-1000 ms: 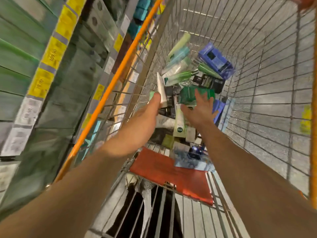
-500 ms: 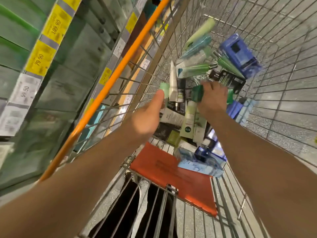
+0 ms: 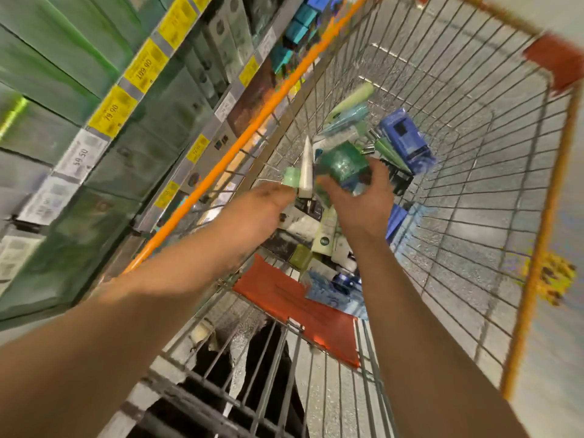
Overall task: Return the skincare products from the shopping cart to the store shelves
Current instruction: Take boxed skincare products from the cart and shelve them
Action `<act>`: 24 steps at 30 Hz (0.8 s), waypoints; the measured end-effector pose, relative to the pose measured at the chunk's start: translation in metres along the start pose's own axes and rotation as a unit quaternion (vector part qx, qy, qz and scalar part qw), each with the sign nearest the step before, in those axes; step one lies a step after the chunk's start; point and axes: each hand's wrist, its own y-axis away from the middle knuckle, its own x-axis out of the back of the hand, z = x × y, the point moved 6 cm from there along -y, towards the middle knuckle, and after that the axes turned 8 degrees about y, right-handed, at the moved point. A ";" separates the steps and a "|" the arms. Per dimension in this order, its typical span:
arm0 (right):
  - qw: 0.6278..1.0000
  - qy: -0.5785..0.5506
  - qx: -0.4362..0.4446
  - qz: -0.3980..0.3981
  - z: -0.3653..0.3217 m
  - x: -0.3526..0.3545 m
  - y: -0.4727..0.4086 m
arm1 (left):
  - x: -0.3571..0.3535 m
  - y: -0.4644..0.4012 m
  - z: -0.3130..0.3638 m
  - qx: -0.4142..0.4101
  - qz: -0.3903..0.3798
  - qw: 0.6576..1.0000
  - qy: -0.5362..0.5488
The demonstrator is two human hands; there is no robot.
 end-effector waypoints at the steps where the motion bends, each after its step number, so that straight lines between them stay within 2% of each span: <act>1: 0.999 -0.032 0.000 -0.001 -0.011 0.005 0.006 | 0.004 0.008 0.005 -0.003 -0.003 1.000 0.021; 5: 0.990 -0.143 -0.006 -0.019 -0.069 0.035 0.034 | 0.032 0.047 0.014 0.003 0.017 0.990 0.141; 8: 0.977 -0.209 0.011 -0.030 -0.119 0.052 0.060 | 0.054 0.077 0.013 -0.024 0.001 0.967 0.254; 12: 0.951 -0.301 0.036 -0.065 -0.180 0.056 0.103 | 0.079 0.109 0.017 -0.042 0.009 0.943 0.330; 16: 0.926 -0.359 0.037 -0.112 -0.233 0.041 0.141 | 0.102 0.155 0.013 -0.050 -0.062 0.910 0.407; 18: 0.911 -0.387 -0.007 -0.142 -0.262 0.026 0.160 | 0.124 0.185 0.009 -0.074 -0.096 0.899 0.421; 20: 0.887 -0.418 -0.053 -0.187 -0.293 0.011 0.180 | 0.146 0.214 0.003 -0.114 -0.104 0.905 0.397; 24: 0.831 -0.467 -0.064 -0.296 -0.344 -0.024 0.217 | 0.196 0.268 0.006 -0.178 -0.083 0.905 0.377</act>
